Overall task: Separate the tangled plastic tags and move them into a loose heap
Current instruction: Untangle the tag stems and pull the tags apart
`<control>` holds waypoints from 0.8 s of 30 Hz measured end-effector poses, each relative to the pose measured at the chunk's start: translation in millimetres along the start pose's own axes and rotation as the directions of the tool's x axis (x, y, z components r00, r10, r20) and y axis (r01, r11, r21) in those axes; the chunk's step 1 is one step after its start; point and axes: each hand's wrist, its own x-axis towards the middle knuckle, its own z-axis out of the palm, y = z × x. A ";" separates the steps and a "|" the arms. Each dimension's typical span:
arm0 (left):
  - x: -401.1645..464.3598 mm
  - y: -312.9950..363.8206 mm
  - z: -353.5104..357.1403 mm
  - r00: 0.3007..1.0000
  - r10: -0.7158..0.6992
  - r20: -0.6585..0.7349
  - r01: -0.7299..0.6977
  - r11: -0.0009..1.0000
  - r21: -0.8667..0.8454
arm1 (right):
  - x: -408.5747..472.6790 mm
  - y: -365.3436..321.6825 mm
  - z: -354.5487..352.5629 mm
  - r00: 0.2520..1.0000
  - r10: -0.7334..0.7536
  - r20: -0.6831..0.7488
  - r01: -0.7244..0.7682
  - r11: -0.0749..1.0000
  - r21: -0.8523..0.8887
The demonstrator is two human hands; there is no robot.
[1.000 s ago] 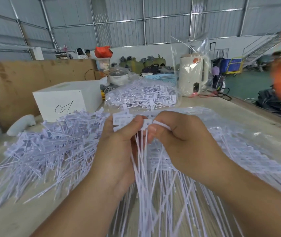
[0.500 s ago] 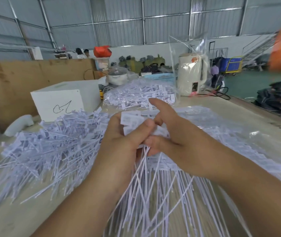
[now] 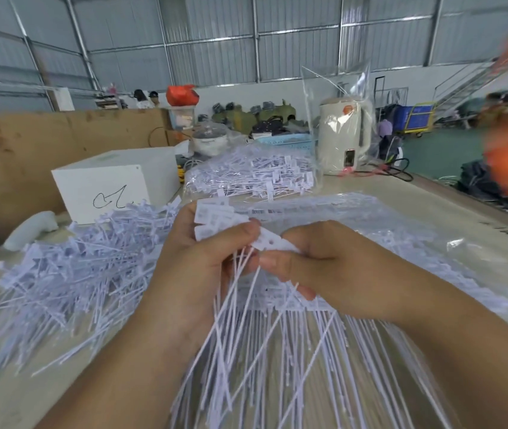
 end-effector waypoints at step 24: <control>1.4 -5.3 3.3 0.998 0.003 0.059 -0.008 0.996 0.086 | 2.7 -0.6 7.2 0.999 0.049 -0.004 -0.049 0.988 -0.149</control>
